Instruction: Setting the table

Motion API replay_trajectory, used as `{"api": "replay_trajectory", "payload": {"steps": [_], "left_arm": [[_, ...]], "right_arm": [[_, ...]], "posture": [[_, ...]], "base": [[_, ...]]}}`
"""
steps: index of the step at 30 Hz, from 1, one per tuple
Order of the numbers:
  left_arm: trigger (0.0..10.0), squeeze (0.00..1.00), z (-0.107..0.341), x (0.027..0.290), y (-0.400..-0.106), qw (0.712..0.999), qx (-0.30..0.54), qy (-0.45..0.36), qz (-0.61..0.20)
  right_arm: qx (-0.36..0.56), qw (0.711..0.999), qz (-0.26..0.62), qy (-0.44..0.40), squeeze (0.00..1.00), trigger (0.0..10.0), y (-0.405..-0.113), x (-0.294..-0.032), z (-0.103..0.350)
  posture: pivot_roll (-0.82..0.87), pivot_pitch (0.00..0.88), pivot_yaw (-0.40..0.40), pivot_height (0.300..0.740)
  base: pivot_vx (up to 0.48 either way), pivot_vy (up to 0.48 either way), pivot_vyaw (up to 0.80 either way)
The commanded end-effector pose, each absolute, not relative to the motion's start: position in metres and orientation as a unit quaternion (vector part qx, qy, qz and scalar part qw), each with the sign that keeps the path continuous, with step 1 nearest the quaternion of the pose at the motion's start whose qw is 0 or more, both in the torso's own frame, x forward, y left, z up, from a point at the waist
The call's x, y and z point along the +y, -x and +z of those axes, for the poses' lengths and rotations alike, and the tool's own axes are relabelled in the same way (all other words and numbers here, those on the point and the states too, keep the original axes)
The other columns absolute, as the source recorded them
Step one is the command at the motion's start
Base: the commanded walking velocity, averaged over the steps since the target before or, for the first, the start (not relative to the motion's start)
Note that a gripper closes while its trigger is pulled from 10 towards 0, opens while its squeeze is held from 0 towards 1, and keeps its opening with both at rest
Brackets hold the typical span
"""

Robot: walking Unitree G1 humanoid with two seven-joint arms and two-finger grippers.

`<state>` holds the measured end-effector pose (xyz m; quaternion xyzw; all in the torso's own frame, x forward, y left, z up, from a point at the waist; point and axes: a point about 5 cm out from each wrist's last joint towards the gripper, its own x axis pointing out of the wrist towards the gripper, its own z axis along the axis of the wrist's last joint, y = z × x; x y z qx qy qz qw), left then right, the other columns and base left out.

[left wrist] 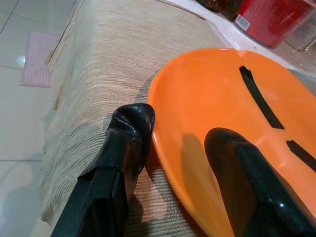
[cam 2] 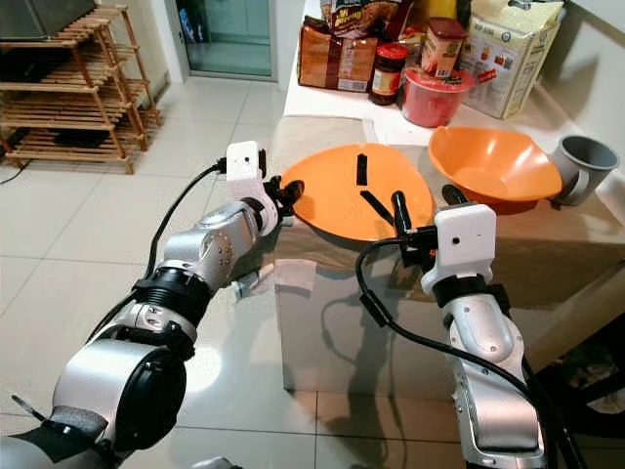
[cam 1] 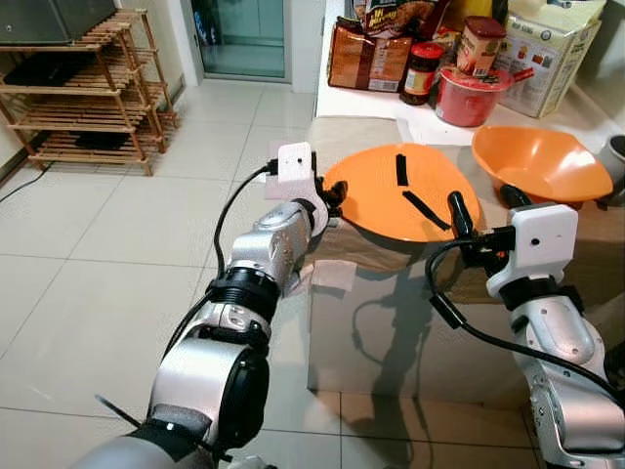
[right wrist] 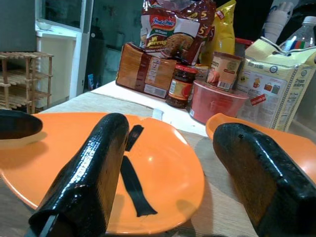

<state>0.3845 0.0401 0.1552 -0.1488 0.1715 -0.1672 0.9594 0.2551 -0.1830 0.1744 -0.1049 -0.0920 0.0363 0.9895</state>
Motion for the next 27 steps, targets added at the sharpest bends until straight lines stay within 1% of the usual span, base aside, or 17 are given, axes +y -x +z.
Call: {"api": "replay_trajectory", "payload": {"steps": [1,4,7,13,16,20,21,22,24,27], "left_arm": [[10.0,0.00,0.146,0.030,-0.380,0.952,0.201,0.153,-0.175],[10.0,0.00,0.145,0.024,-0.379,0.947,0.208,0.162,-0.182],[10.0,0.00,0.143,0.016,-0.376,0.936,0.225,0.195,-0.189],[10.0,0.00,0.148,0.016,-0.379,0.920,0.234,0.255,-0.183],[10.0,0.00,0.148,0.016,-0.379,0.924,0.230,0.240,-0.187],[10.0,0.00,0.141,0.015,-0.376,0.933,0.238,0.187,-0.195],[10.0,0.00,0.141,0.015,-0.376,0.933,0.238,0.187,-0.195],[10.0,1.00,0.139,0.013,-0.375,0.934,0.239,0.170,-0.203],[10.0,1.00,0.138,0.013,-0.375,0.934,0.239,0.166,-0.206],[10.0,1.00,0.136,0.014,-0.374,0.941,0.230,0.126,-0.213]], "right_arm": [[-0.095,0.990,0.034,0.102,0.00,10.0,-0.252,-0.185,0.179],[-0.094,0.990,0.034,0.103,0.00,10.0,-0.251,-0.185,0.178],[-0.091,0.990,0.034,0.105,0.00,10.0,-0.251,-0.187,0.178],[-0.090,0.990,0.035,0.107,0.00,10.0,-0.251,-0.188,0.178],[-0.089,0.990,0.035,0.107,0.00,10.0,-0.252,-0.188,0.178],[-0.087,0.990,0.037,0.106,0.00,10.0,-0.252,-0.186,0.177],[-0.087,0.990,0.037,0.106,0.00,10.0,-0.252,-0.186,0.177],[-0.086,0.990,0.037,0.105,0.00,10.0,-0.252,-0.186,0.177],[-0.086,0.990,0.037,0.105,0.00,10.0,-0.252,-0.186,0.177],[-0.085,0.990,0.038,0.104,0.00,10.0,-0.252,-0.185,0.176]], "posture": [[-0.09,0.000,0.008,0.740],[-0.10,0.000,0.007,0.740],[-0.10,0.000,0.003,0.740],[-0.10,0.000,-0.001,0.740],[-0.10,0.000,-0.002,0.740],[-0.09,0.000,0.001,0.740],[-0.09,0.000,0.001,0.740],[-0.09,0.000,0.001,0.740],[-0.09,0.000,0.001,0.740],[-0.09,0.000,0.001,0.740]], "base": [[0.000,0.000,0.00],[0.000,0.000,0.00],[0.000,0.000,0.00],[0.000,0.000,0.00],[0.000,0.000,0.00],[0.000,0.000,0.00],[0.000,0.000,0.00],[0.000,0.000,0.00],[0.000,0.000,0.00],[0.000,0.000,0.00]]}}
